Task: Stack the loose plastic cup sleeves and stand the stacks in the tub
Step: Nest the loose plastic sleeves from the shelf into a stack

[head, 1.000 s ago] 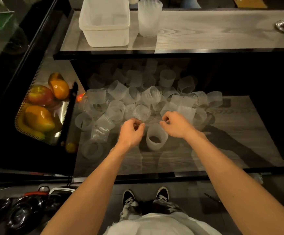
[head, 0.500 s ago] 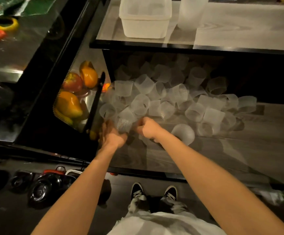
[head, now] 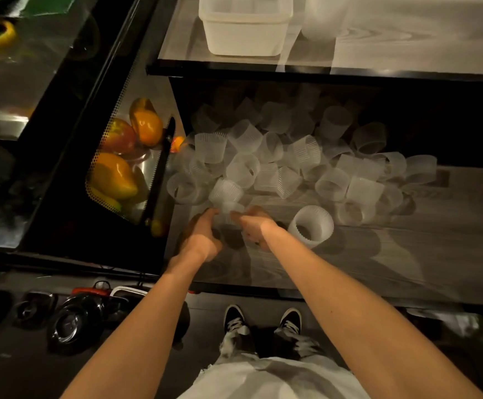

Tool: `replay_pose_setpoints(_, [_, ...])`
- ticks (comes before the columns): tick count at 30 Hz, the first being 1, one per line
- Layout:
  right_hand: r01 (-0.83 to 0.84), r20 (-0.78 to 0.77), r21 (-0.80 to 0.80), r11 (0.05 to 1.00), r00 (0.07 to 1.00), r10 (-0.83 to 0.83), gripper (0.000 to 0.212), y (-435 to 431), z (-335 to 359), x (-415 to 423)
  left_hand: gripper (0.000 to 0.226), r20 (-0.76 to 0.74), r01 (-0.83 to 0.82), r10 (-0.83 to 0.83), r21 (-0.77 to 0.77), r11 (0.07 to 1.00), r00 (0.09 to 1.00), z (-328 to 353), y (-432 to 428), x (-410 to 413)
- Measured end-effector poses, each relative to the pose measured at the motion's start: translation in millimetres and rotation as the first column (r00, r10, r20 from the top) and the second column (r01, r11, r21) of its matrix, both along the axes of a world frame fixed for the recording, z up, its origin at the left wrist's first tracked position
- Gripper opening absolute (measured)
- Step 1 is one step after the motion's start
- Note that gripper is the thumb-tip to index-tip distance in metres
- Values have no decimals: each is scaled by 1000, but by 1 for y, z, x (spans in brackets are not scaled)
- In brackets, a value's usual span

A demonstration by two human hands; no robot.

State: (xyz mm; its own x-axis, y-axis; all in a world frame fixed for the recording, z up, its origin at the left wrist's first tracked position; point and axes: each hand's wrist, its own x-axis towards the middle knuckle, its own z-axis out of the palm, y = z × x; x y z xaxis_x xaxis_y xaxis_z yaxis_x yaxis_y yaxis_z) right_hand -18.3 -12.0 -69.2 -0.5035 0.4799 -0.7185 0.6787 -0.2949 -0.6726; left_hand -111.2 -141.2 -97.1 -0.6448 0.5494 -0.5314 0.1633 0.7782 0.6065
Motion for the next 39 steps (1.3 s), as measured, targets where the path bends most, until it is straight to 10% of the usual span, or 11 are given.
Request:
replay_pose_setpoints(4, [61, 34, -55, 997, 998, -59, 22, 3, -4, 7, 65, -33, 24, -24, 12, 1000, 999, 27, 3, 15])
replay_pose_setpoints(11, [170, -49, -178, 969, 982, -181, 72, 2, -15, 15, 53, 61, -56, 49, 115, 992, 997, 27, -2, 16])
replay_pose_setpoints(15, [243, -60, -242, 939, 962, -265, 52, 1, -14, 18, 37, 207, -199, 158, 195, 960, 965, 26, -9, 14])
replay_pose_setpoints(21, [229, 14, -274, 934, 972, -234, 43, 2, -11, 22, 24, 524, -702, 563, 101, 704, 640, 26, -18, 9])
replay_pose_setpoints(27, [141, -54, -220, 965, 986, -157, 51, -4, -8, 22, 15, 679, -775, 536, 76, 627, 501, 30, -19, 13])
replay_pose_setpoints(33, [-68, -153, -174, 982, 987, 42, 63, -8, 1, 36, 20, 722, -696, 440, 79, 714, 534, 31, -10, 21])
replay_pose_setpoints(39, [-92, -158, 37, 995, 983, 97, 60, -10, -5, 40, 12, 426, -473, 410, 50, 879, 806, 33, 7, 30])
